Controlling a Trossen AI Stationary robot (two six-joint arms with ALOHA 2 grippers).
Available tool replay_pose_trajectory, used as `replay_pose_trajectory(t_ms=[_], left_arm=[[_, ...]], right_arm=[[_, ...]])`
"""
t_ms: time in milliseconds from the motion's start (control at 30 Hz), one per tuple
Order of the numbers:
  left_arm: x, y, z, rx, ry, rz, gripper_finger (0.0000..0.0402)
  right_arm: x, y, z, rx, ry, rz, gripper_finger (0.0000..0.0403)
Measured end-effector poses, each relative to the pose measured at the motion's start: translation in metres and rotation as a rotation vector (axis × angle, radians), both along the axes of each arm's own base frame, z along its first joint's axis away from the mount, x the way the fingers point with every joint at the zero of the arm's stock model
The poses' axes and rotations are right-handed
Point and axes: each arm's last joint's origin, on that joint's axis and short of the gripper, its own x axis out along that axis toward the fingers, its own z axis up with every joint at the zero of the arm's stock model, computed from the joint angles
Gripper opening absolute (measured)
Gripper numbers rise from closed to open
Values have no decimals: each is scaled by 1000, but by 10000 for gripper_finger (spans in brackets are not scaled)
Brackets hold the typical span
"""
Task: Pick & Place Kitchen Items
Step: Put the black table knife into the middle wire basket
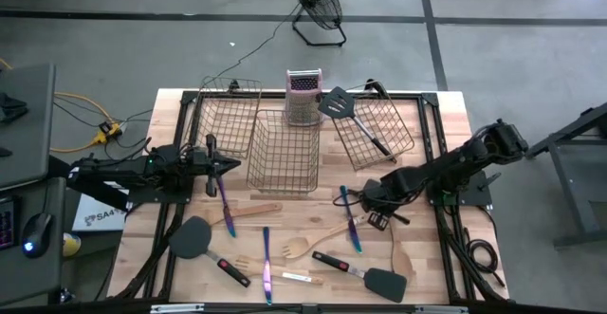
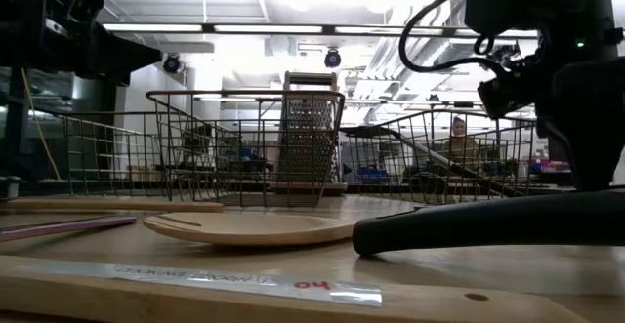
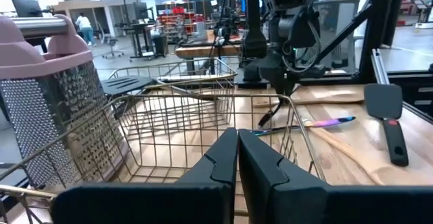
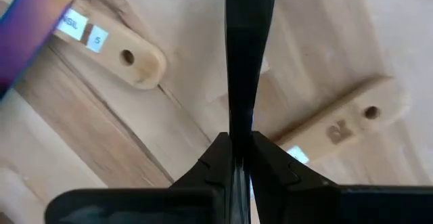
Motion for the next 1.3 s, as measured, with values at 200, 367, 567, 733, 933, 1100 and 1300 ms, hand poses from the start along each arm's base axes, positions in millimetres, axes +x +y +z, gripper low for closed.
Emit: replay_pose_trajectory(t_ms=[200,367,567,733,933,1100,1300], left_arm=[[0,0,0,1,0,-5,15],[0,0,0,1,-1,-5,15],[0,0,0,-10,-3,-9,15],[0,0,0,-130,-16,-13,15],[0,0,5,-358,-91,-30,15],[0,0,6,-469,-108,-37,15],[-1,0,10,-573,-165,-36,15]], right_arm=[[1,0,13,-23,42,12,27],[8,2,27,-12,20,30,27],[16,4,59,-3,-110,38,27],[19,2,91,-44,-288,22,27],[25,-4,119,-90,-544,8,27],[36,-12,130,-120,-702,-15,26],[52,-20,142,-148,-888,-11,27]])
